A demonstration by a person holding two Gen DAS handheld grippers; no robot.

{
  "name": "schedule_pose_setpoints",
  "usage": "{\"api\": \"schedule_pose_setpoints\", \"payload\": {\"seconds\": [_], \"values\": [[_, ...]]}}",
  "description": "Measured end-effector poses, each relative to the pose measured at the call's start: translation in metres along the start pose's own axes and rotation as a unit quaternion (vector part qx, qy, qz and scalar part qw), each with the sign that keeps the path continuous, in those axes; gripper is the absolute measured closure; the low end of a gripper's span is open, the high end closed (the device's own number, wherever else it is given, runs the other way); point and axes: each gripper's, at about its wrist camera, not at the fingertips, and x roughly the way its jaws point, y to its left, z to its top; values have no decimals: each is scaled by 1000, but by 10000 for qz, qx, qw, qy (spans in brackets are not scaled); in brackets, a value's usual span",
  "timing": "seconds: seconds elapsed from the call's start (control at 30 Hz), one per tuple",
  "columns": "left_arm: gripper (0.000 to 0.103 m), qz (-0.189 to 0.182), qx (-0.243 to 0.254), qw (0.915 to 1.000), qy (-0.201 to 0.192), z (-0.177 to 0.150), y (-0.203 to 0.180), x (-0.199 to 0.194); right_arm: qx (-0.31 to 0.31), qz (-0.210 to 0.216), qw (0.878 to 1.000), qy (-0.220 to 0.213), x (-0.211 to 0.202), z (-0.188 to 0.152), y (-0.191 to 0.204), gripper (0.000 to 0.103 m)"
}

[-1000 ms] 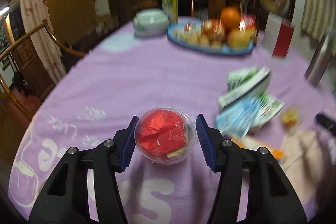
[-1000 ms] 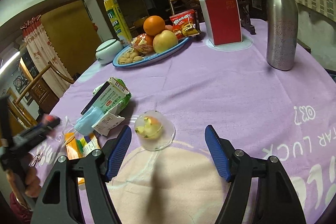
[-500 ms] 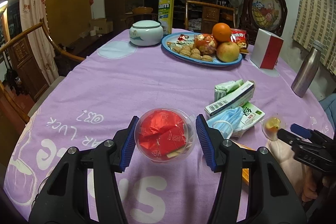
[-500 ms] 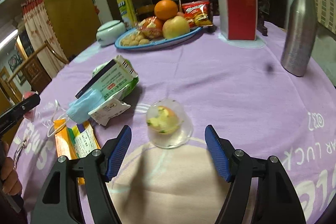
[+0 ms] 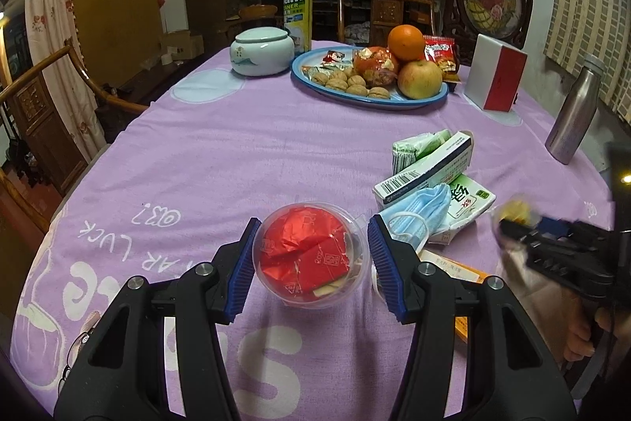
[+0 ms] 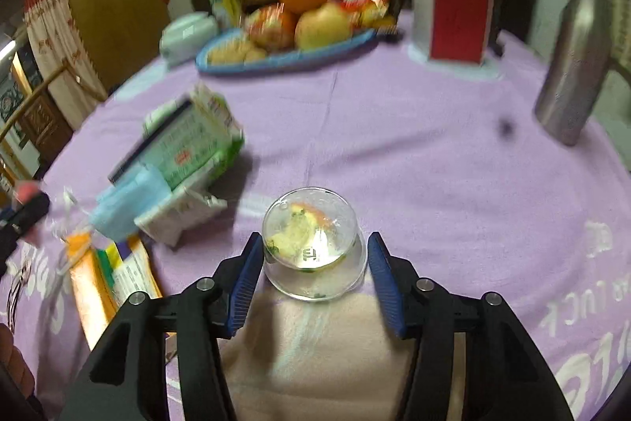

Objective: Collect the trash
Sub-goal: 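Grasp the clear cup with yellow fruit with the right tool while the left tool holds the container, then lower both held containers over the red wastebasket and open both tools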

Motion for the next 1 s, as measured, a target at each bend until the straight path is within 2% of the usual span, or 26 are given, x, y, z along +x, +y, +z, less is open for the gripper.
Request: {"api": "schedule_pose_setpoints", "payload": {"seconds": [0.1, 0.17, 0.33, 0.53, 0.7, 1.0], "values": [[48, 28, -2, 10000, -33, 0, 2, -2, -261, -23, 9971, -709, -41, 0, 9, 49], [48, 54, -26, 9999, -96, 0, 4, -5, -214, 120, 9957, -895, -59, -2, 9, 49], [48, 78, -35, 9998, -156, -1, 6, -8, 31, 334, 9961, -819, -73, -16, 1, 49], [48, -243, -204, 9995, 32, -20, 8, -18, 173, 507, 9931, -1044, -99, -36, 2, 49], [48, -201, -207, 9995, -100, -49, 8, -58, 226, 681, 9905, -1176, -129, -68, 3, 49], [48, -91, -279, 9967, -757, -80, 18, -159, 369, 1089, 9794, -1663, -203, -111, 9, 49]]}}
